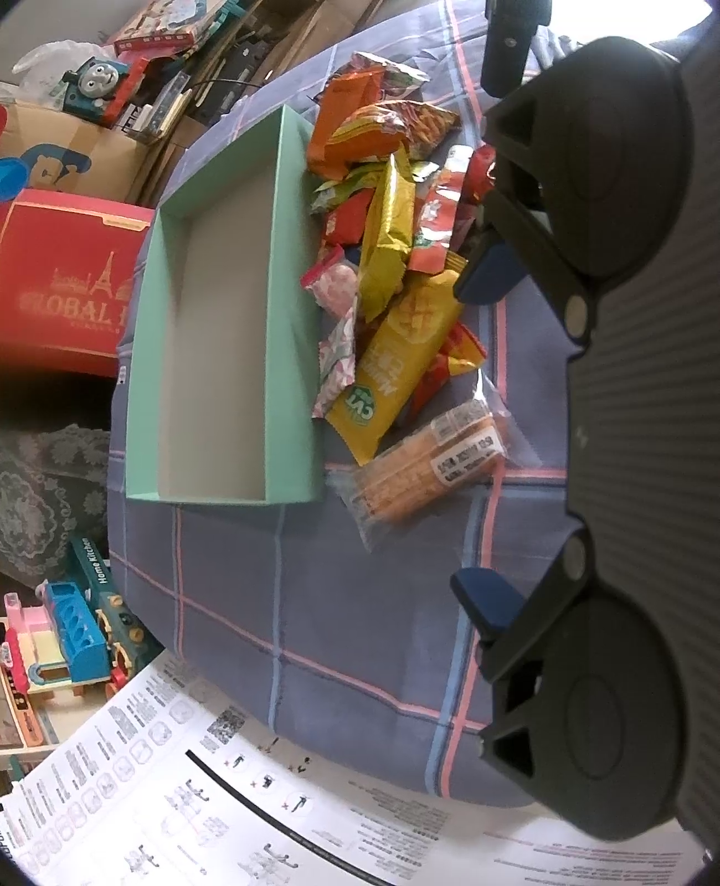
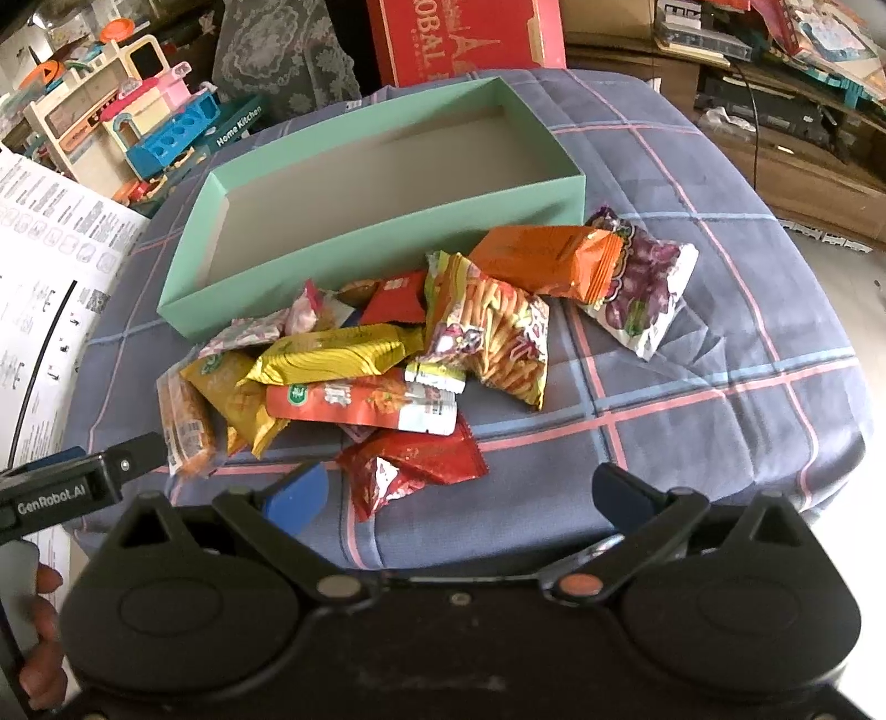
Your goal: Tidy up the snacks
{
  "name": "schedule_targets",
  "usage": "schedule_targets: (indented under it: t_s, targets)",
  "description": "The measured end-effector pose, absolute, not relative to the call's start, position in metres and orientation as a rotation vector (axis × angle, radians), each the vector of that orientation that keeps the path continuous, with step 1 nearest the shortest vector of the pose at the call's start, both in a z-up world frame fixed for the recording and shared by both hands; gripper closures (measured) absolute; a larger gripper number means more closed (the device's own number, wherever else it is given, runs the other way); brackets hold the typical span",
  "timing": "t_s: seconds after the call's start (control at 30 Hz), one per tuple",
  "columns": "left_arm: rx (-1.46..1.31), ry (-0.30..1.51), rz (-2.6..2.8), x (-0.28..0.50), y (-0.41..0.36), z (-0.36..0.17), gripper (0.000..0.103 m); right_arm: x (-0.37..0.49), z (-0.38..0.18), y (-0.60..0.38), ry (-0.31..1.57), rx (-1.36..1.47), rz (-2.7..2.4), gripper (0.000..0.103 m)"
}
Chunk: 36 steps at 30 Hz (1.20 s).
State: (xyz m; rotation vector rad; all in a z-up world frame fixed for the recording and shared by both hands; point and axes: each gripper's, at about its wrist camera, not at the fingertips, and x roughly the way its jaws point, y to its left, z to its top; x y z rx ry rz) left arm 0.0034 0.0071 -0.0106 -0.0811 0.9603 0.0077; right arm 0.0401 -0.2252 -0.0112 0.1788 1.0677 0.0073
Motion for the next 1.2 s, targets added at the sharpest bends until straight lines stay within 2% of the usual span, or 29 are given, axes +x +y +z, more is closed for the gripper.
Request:
schedule_targets:
  t_s: [0.73,1.13,1.2]
  targets:
    - [-0.152,1.036,0.077,0.025,0.027,-0.039,0.000,0.048,-0.027,-0.220,1.104,0.216,0.118,0.000]
    - [-0.077,1.060,0.146,0.058,0.030,-0.072,0.000,0.068,-0.020,-0.194,1.031,0.206,0.295,0.000]
    - [-0.118,1.064,0.156,0.057,0.042,-0.074,0.000,0.073,-0.017,-0.183,1.010,0.198,0.348,0.005]
